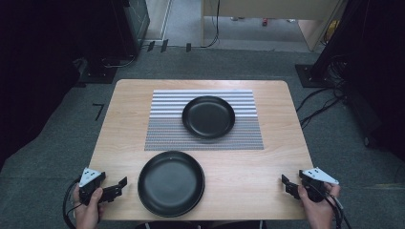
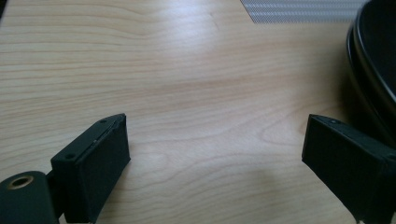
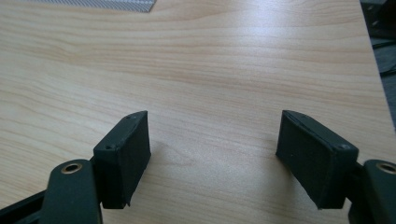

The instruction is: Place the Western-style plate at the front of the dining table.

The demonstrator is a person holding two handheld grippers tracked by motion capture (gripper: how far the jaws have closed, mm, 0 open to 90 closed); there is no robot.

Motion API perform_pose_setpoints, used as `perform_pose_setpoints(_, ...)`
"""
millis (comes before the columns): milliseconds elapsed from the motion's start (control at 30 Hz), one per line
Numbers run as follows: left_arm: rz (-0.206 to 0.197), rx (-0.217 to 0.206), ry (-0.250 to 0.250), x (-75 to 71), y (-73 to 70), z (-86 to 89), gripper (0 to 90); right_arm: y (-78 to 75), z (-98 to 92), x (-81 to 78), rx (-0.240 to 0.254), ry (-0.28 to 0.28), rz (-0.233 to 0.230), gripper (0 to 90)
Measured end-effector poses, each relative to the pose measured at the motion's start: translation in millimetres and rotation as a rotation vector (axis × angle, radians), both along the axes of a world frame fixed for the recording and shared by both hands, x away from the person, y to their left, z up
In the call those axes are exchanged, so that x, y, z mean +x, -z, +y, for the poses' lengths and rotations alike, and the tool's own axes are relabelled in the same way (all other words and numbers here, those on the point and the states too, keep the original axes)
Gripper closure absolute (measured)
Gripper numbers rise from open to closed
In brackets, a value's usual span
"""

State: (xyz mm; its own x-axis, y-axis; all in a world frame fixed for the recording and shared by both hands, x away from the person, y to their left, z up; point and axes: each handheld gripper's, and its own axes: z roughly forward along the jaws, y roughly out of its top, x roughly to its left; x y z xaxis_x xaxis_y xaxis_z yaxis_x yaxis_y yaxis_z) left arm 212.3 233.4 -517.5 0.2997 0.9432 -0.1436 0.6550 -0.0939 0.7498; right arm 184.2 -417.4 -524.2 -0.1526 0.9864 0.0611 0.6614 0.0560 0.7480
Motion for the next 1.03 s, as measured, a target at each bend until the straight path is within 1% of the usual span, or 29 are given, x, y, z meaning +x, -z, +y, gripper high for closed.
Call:
perform_pose_setpoints(33,0.007,0.031,0.015,-0.1,0.3,-3.6,5.3,0.3,2.6,0.7,-0.025,0.000,0.002,24.1)
perform_pose_setpoints(100,0.009,0.054,0.015,0.0,0.5,-5.9,4.2,0.5,3.1,0.9,-0.029,0.000,0.002,23.9)
perform_pose_setpoints(167,0.011,0.101,0.020,0.2,0.9,-10.0,4.0,0.5,3.1,1.0,-0.032,-0.001,0.001,23.8)
perform_pose_setpoints(200,0.011,0.101,0.020,0.2,0.9,-10.0,3.8,0.5,3.1,1.0,-0.032,-0.001,0.001,23.8)
perform_pose_setpoints(233,0.013,0.163,0.027,0.5,1.8,-15.6,3.7,0.6,3.2,0.9,-0.032,-0.001,0.002,23.7)
perform_pose_setpoints(300,0.017,0.160,0.030,1.0,1.9,-15.9,2.3,0.5,3.3,0.9,-0.031,-0.001,0.003,23.7)
perform_pose_setpoints(733,0.018,0.162,0.021,2.8,1.8,-15.5,2.3,0.6,3.7,1.3,-0.031,-0.008,0.007,21.1)
perform_pose_setpoints(800,0.018,0.162,0.025,2.8,1.8,-15.1,2.3,0.7,3.8,1.5,-0.031,-0.007,0.009,19.1)
perform_pose_setpoints(833,0.018,0.162,0.026,2.7,1.8,-15.0,2.3,1.0,3.8,2.3,-0.033,0.000,0.016,14.0)
perform_pose_setpoints(1033,0.018,0.162,0.027,2.8,1.8,-14.9,2.2,1.2,3.5,3.1,-0.034,0.009,0.022,12.6)
